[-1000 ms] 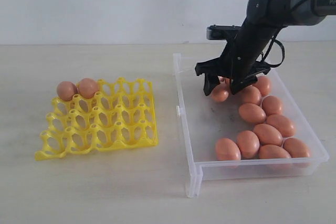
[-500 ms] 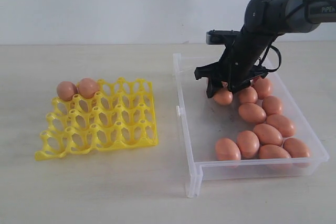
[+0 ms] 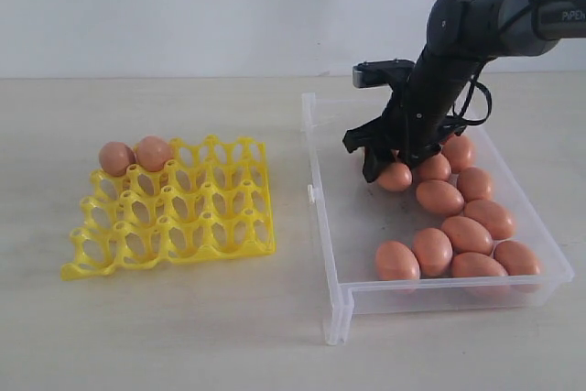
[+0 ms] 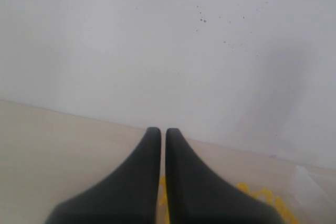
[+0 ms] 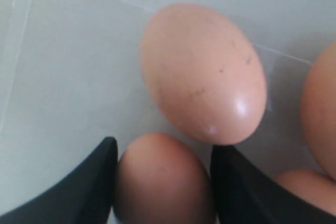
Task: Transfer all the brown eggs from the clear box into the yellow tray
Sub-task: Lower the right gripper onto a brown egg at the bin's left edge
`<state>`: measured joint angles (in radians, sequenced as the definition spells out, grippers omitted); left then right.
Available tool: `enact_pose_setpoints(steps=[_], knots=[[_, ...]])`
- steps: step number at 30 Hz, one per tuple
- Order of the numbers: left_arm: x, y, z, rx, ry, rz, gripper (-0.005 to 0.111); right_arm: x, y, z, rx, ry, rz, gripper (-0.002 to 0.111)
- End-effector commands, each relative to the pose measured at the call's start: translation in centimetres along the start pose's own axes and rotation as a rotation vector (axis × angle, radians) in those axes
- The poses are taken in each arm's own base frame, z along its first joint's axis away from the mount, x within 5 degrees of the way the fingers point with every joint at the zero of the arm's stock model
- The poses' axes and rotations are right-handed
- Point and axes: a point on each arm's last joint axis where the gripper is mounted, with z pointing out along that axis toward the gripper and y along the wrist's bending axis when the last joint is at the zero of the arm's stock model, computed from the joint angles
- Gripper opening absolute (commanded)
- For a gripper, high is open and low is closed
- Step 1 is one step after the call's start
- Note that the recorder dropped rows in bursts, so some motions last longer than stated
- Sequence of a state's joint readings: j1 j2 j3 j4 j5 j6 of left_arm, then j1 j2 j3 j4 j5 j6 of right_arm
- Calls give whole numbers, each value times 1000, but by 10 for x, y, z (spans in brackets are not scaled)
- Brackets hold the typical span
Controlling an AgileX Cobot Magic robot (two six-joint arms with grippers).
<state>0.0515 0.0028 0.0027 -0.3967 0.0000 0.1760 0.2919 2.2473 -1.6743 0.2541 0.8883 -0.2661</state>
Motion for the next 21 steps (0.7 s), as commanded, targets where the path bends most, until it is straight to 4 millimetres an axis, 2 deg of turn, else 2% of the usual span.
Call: enact_pose_setpoints(steps=[1,3,4,8,13,16,17,21], knots=[[-1,0,0,5,-4,5,4,1,-1,-2,0,19,-91,51],[-1,0,0,5,-4,5,4,2,-1,-2,-3,27,-114,64],[-1,0,0,5,-4,5,4,2,0,-2,-5,31,-134,67],[-1,0,0,5,-4,5,4,4,0,-2,-10,45,-208,61],[-1,0,0,5,-4,5,4,3,0,-2,-9,42,-239,34],[-1,0,0,5,-4,5,4,5,0,-2,-16,57,-245,5],[-1,0,0,5,-4,5,4,5,0,-2,-16,57,-246,0],[-1,0,0,5,-4,5,4,2,2,-3,-30,26,-254,0]])
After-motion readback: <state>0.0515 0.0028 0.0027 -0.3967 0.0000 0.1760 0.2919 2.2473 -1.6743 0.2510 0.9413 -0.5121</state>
